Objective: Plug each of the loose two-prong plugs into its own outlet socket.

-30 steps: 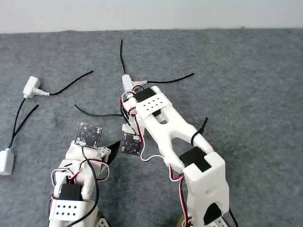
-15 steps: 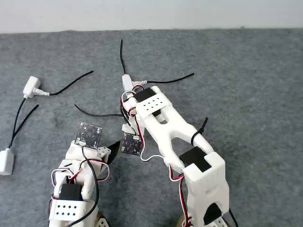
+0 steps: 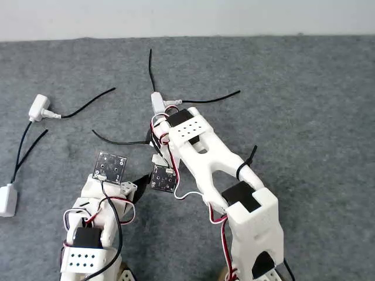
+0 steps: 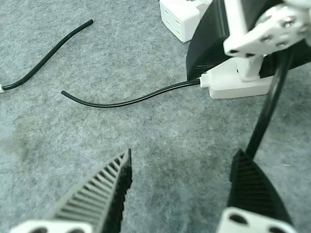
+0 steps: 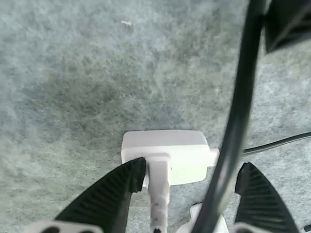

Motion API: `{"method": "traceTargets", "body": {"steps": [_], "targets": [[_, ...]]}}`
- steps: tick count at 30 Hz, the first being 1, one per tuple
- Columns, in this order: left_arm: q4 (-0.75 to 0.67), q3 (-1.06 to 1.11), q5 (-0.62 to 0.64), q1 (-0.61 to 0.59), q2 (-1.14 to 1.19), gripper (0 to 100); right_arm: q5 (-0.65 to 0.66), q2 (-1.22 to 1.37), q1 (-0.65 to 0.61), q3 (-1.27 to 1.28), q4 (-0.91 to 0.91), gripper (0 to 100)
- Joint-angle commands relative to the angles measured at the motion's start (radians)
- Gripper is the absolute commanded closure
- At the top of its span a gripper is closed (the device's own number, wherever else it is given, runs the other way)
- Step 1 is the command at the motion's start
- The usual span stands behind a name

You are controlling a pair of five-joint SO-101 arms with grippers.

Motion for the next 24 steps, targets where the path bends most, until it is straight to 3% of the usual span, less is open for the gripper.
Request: {"method": "traceTargets", "body": {"steps": [1, 17, 24], "targets": [[0.006, -0.010, -0.005, -0.008, -0.002, 68, -0.005, 0.087, -0.022, 0.035, -0.007, 70.0], [0.000, -0.010, -0.005, -0.005, -0.009, 68, -0.009, -0.133, 0.001, 0.034, 0.108, 70.2], [0.104, -0.013, -0.005, -0.003, -0.009, 68, -0.011, -0.286, -0.022, 0.032, 0.202, 70.2]]}}
